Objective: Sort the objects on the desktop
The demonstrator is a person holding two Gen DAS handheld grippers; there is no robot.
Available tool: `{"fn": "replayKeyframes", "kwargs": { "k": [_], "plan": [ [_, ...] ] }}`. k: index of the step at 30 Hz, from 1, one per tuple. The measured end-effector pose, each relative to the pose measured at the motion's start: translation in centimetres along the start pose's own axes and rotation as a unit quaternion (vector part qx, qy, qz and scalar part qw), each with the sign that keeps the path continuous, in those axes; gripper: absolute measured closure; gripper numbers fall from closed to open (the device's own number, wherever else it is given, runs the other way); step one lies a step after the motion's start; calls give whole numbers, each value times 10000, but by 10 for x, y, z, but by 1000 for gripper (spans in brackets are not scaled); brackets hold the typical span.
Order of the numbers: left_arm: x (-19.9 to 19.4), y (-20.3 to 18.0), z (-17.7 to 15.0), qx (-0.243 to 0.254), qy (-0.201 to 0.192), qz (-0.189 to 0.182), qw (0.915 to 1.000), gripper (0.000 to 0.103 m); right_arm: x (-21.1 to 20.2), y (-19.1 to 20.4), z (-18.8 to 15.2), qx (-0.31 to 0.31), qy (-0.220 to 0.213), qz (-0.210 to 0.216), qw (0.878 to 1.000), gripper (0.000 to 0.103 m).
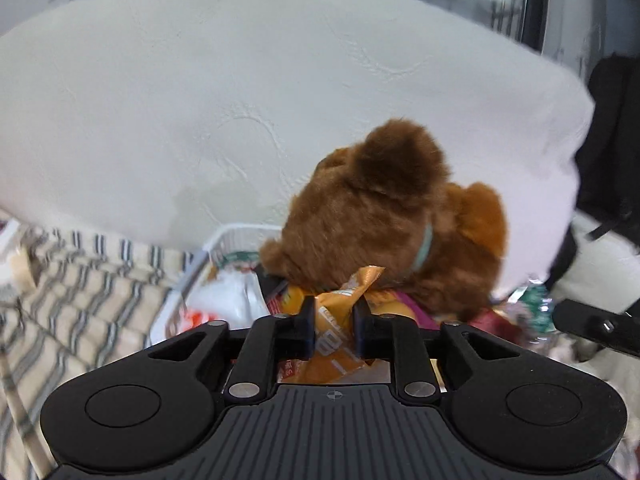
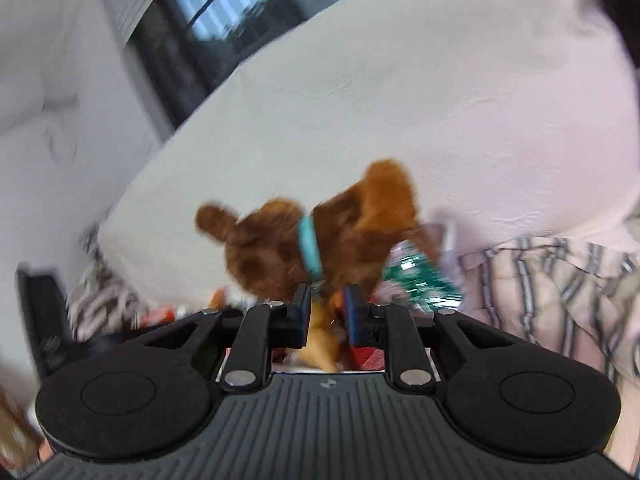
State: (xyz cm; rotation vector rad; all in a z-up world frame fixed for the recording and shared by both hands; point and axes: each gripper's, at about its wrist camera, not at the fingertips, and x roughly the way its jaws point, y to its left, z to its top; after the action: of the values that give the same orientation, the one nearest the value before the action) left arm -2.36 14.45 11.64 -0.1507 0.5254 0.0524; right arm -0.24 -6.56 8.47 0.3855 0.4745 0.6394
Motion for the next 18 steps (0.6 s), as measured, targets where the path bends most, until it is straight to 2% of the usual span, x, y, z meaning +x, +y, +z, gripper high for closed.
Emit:
{"fn": "replayKeyframes", "kwargs": {
  "k": [2,3,4,5,7,8,11,13,15,16,17,18],
  "plan": [
    [21,-3,2,138,294,40,9995,49,18,6,-1,-283,197,-89,9994,66],
    [26,-4,1,137,301,153,9993,37,17,8,-5,-334,234,-112,9991,50],
    [30,-3,-1,99,235,243,9994,19,18,7,-6,-319,192,-140,9992,39],
    [30,-1,-1,37,137,246,9996,10,7,4,-10,-279,133,-140,9994,34],
    [24,6,-4,-76,-62,128,9999,10,-2,-2,-19,-307,-11,-266,9992,7],
    [19,10,-5,-105,-132,65,9998,10,-8,-3,-24,-474,-82,-453,9978,2],
    [-3,20,-14,-117,-370,50,9992,9,-34,-11,-46,-1210,9,-1093,9866,1],
    [-17,21,-29,-84,-439,-19,9990,5,-45,-24,-66,-1476,360,-1373,9788,1],
    [-24,17,-45,-66,-344,-165,9993,5,-50,-35,-88,-1786,651,-1578,9690,1],
    [-26,13,-53,-38,-272,-240,9993,5,-50,-40,-97,-1848,799,-1570,9669,6],
    [-30,8,-63,-12,-198,-277,9994,5,-46,-45,-104,-1876,1122,-1488,9644,11],
    [-32,4,-71,0,-154,-325,9994,5,-40,-48,-109,-1877,1385,-1470,9612,28]
  ]
}}
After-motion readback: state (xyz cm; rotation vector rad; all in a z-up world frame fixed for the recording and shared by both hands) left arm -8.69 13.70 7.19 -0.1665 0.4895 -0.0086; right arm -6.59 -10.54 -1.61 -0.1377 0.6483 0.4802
